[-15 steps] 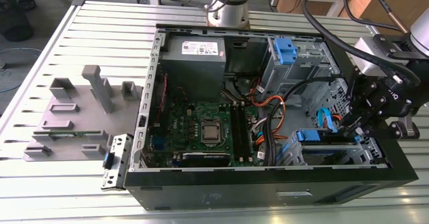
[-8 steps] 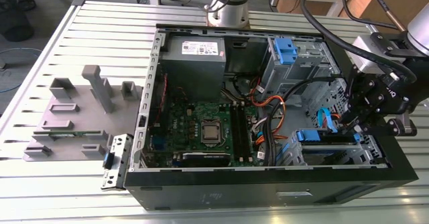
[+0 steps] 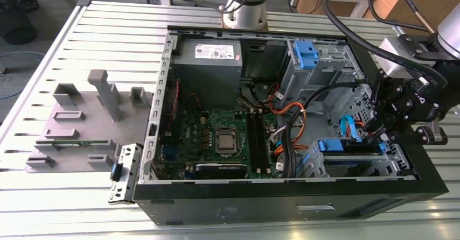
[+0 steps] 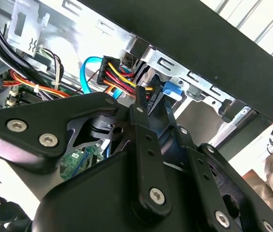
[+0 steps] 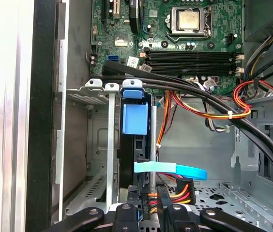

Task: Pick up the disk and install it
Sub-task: 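Insert the second disk wire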

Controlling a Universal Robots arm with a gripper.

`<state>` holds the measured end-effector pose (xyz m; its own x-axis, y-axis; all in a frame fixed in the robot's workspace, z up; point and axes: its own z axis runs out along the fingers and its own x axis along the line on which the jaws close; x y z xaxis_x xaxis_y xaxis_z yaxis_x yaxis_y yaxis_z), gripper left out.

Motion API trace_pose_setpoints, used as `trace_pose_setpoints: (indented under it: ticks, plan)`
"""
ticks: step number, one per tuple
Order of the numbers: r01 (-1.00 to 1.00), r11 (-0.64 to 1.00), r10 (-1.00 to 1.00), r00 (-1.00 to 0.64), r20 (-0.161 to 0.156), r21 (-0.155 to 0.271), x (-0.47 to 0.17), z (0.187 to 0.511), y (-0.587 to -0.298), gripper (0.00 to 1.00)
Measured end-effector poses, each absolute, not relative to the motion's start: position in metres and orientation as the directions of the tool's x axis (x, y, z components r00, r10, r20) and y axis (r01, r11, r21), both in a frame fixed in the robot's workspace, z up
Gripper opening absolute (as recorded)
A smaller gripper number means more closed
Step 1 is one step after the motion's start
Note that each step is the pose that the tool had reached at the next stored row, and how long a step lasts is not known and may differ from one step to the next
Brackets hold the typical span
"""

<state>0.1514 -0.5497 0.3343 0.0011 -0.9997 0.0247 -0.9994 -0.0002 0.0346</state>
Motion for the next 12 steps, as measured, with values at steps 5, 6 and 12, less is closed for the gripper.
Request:
trace_pose_setpoints:
  ticks: [5,6,12]
  plan:
    - [-0.999,0.000,-1.000,0.001,0.025,0.035,0.1514,0.3342,-0.5497,0.30]
    - [-0.999,0.000,-1.000,0.001,0.025,0.035,0.1514,0.3342,-0.5497,0.30]
    - [-0.999,0.000,-1.000,0.001,0.025,0.035,0.1514,0.3342,-0.5497,0.22]
